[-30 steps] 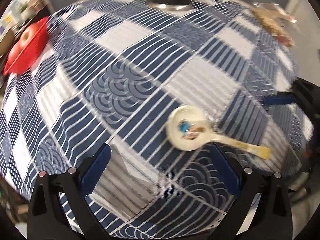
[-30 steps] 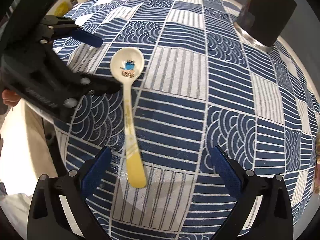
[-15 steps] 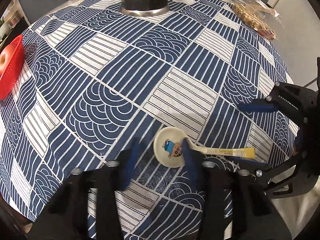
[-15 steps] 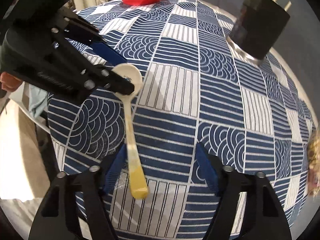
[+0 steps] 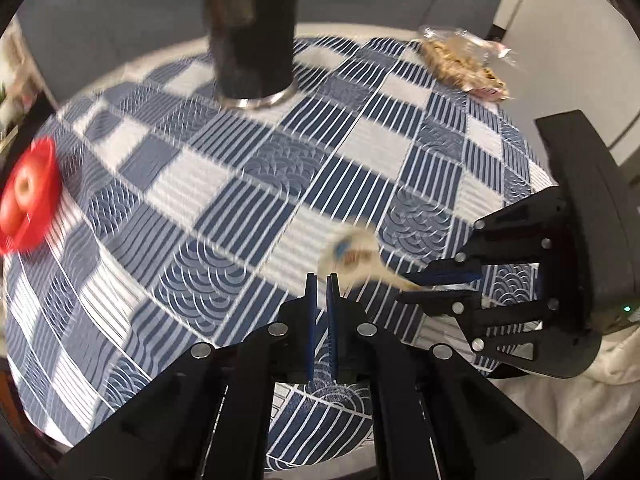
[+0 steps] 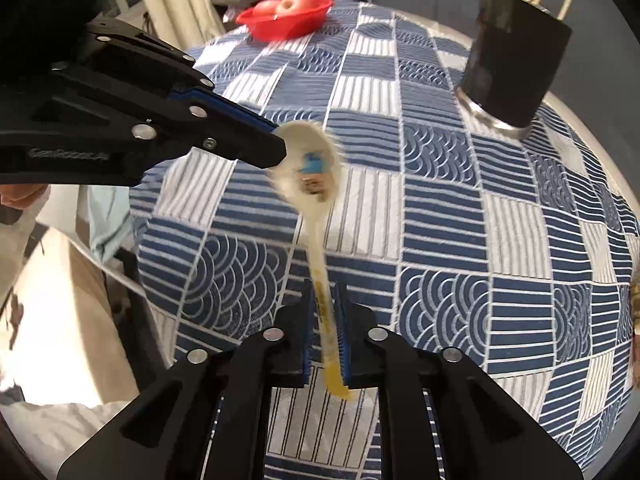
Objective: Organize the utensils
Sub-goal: 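Grasp the white cartoon-print spoon by its handle with the right tool, then carry the held spoon over the black cup and lower it in, then open the right tool releasing the spoon into the cup and withdraw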
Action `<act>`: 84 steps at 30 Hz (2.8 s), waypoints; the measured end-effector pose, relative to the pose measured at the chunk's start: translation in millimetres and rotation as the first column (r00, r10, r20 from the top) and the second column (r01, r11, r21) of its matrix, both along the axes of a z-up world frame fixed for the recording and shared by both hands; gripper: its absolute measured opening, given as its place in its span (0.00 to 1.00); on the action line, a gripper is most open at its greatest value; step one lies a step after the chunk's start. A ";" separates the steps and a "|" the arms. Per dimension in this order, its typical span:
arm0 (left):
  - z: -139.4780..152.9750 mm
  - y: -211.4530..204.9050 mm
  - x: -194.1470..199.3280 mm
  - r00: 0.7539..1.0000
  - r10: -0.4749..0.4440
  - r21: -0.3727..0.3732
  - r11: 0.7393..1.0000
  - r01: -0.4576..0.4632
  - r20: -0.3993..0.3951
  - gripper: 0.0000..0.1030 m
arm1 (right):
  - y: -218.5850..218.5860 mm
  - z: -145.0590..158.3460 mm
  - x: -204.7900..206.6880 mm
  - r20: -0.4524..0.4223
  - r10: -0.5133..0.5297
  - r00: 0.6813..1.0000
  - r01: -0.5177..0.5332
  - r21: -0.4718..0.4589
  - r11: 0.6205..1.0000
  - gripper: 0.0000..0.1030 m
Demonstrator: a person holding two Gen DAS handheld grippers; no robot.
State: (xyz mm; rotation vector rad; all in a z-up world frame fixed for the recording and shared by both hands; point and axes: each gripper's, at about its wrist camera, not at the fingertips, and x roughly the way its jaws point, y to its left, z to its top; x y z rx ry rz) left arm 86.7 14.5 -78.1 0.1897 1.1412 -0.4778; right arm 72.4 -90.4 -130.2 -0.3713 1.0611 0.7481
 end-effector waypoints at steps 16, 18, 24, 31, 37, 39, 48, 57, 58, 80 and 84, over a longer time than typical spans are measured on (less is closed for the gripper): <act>16.1 -15.6 15.6 0.994 -0.109 -0.014 0.994 0.109 0.022 0.39 | -43.4 45.6 11.1 0.037 -0.111 0.993 0.104 0.161 0.982 0.04; 17.6 -13.3 20.0 0.994 -0.107 -0.060 0.992 0.107 0.014 0.44 | -46.7 55.8 10.1 0.041 -0.105 0.994 0.096 0.185 0.978 0.04; 37.8 -4.8 36.1 0.992 -0.122 -0.151 0.981 0.125 0.026 0.45 | -43.6 90.8 10.4 0.071 -0.060 0.996 0.043 0.222 0.974 0.04; 65.6 17.5 54.1 0.982 -0.178 -0.180 0.966 0.186 0.057 0.26 | -21.0 121.8 17.7 0.110 -0.007 0.994 -0.022 0.257 0.966 0.04; 86.5 43.3 66.5 0.976 -0.192 -0.154 0.966 0.207 0.105 0.10 | 4.1 138.5 27.0 0.151 0.016 0.988 -0.052 0.240 0.969 0.04; 98.0 50.1 71.0 0.968 -0.210 -0.145 0.962 0.230 0.137 0.09 | 11.6 142.8 31.6 0.166 0.017 0.986 -0.056 0.232 0.971 0.04; 153.1 60.5 107.9 0.919 -0.298 -0.070 0.943 0.325 0.257 0.08 | 33.0 167.1 74.0 0.229 -0.031 0.973 -0.020 0.218 0.976 0.05; 200.5 53.1 161.7 0.850 -0.401 0.032 0.909 0.416 0.342 0.08 | 41.1 196.4 132.0 0.310 -0.120 0.943 0.047 0.233 0.971 0.05; 205.5 50.4 170.4 0.838 -0.421 0.054 0.901 0.430 0.347 0.08 | 41.7 198.2 139.3 0.311 -0.129 0.942 0.054 0.238 0.970 0.05; 192.6 -3.9 264.5 0.750 -0.601 0.072 0.791 0.608 0.278 0.14 | 8.8 147.7 251.8 0.287 -0.377 0.881 0.289 0.307 0.907 0.10; 186.6 14.3 256.5 0.783 -0.536 0.005 0.826 0.563 0.315 0.72 | -8.4 140.0 233.9 0.277 -0.419 0.865 0.333 0.309 0.891 0.50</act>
